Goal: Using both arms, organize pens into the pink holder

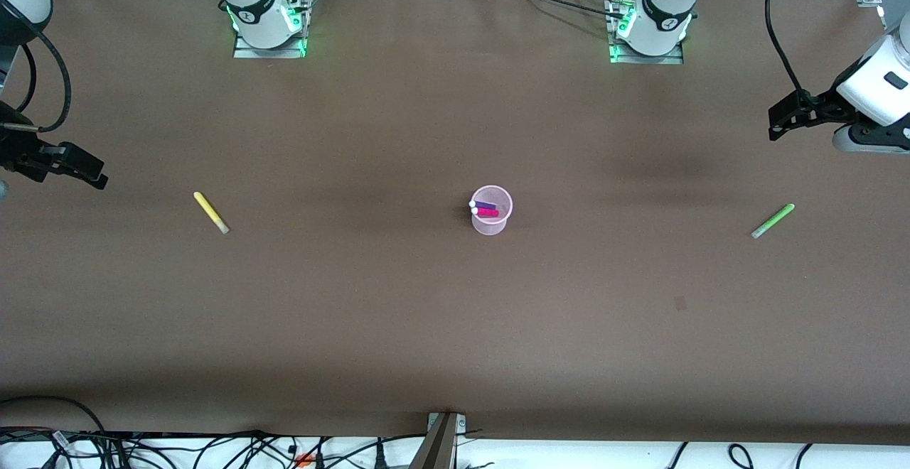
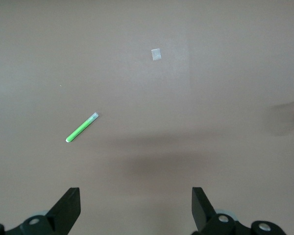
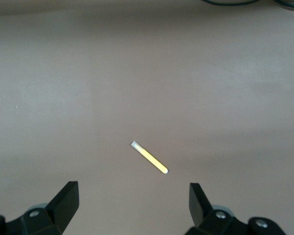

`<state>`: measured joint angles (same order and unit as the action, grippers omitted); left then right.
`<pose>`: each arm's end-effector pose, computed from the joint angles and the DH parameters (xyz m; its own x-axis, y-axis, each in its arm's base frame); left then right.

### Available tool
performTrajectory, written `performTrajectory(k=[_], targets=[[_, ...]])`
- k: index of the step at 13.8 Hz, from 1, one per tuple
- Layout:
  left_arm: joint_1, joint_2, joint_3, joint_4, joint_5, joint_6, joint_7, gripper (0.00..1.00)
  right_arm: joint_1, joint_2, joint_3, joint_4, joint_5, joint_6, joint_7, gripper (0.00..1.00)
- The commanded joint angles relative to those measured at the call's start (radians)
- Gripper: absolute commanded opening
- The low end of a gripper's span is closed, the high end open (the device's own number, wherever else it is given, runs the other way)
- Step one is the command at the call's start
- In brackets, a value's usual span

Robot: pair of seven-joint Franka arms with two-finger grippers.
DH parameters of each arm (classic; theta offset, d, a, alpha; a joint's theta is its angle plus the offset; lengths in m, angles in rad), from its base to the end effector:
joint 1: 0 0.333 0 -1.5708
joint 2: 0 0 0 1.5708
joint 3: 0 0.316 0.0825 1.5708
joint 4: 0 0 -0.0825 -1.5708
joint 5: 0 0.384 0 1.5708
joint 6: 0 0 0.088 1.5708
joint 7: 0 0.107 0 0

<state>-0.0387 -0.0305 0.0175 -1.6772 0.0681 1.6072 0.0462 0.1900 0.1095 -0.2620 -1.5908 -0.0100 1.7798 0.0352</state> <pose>0.5457 -0.0044 0.5944 0.9967 -0.0697 -0.0426 -0.0724 -0.9952 -0.0654 0.6022 -0.0366 0.5728 0.9913 -0.1008 0.0843 -0.1041 -0.9939 0.0353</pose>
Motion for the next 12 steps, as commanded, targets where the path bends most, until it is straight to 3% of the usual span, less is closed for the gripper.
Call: performTrajectory(k=[1, 9, 10, 12], targets=[[-0.004, 0.014, 0.004, 0.030, -0.019, -0.021, -0.005, 1.00, 0.005, 0.004, -0.003, 0.021, 0.005, -0.023, 0.003, 0.99], [-0.004, 0.014, 0.004, 0.030, -0.017, -0.023, -0.005, 1.00, -0.007, 0.005, 0.004, 0.031, 0.012, -0.026, -0.017, 0.99], [-0.004, 0.014, 0.004, 0.031, -0.017, -0.023, -0.005, 1.00, -0.048, 0.005, 0.039, 0.032, 0.012, -0.033, -0.017, 0.99], [-0.004, 0.012, 0.004, 0.030, -0.017, -0.023, -0.005, 1.00, -0.185, -0.001, 0.189, 0.035, 0.007, -0.039, -0.020, 0.99]])
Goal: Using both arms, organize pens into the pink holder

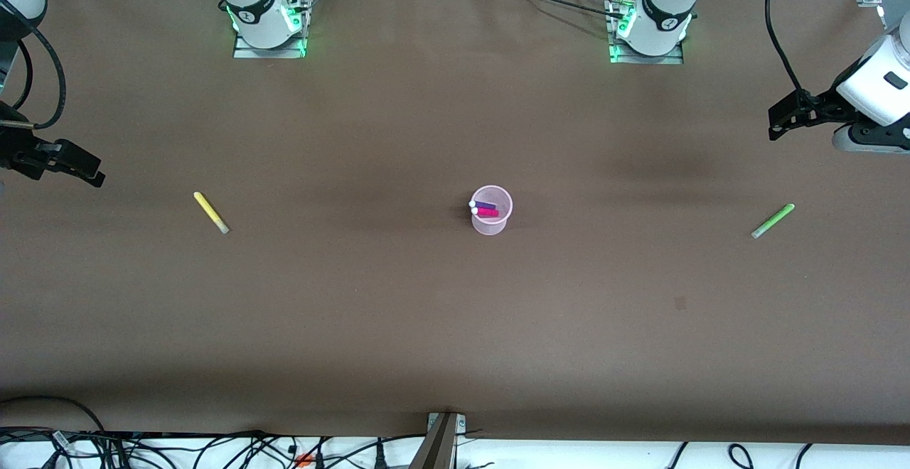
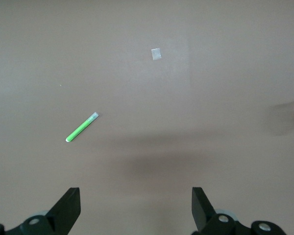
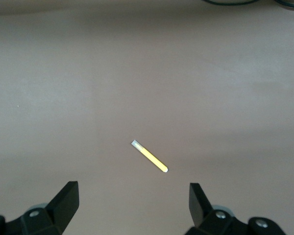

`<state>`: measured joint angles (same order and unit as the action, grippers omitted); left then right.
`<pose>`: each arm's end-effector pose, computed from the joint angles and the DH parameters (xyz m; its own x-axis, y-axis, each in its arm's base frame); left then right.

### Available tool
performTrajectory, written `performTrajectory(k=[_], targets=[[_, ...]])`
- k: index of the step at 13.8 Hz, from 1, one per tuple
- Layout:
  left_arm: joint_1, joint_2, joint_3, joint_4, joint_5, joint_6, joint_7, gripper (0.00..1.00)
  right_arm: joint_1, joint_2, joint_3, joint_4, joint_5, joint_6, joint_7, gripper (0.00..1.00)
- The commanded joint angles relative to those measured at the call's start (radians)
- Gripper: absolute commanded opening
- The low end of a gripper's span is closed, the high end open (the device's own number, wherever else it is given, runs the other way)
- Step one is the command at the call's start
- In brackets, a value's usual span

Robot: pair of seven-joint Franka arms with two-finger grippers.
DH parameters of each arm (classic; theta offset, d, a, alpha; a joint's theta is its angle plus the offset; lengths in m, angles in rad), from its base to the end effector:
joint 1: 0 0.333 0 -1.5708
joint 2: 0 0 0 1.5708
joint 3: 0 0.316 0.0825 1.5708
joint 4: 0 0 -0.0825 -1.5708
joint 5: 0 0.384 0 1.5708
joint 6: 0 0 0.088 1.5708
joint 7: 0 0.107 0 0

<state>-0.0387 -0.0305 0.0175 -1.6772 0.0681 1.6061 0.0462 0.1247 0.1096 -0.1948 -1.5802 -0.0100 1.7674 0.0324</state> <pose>0.5456 -0.0044 0.5943 0.9966 -0.0696 -0.0437 -0.0724 -0.9952 -0.0654 0.6020 -0.0373 0.5758 0.9920 -0.0973 0.0805 -0.0999 -0.9946 0.0285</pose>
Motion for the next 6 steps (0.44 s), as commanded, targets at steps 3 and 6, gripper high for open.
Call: performTrajectory(k=[3, 6], targets=[[-0.004, 0.014, 0.001, 0.031, -0.017, -0.021, -0.005, 1.00, -0.138, 0.005, 0.140, 0.032, 0.007, -0.034, -0.017, 0.99], [-0.004, 0.014, 0.001, 0.033, -0.017, -0.021, -0.005, 1.00, -0.135, 0.005, 0.140, 0.032, 0.007, -0.032, -0.016, 0.99]])
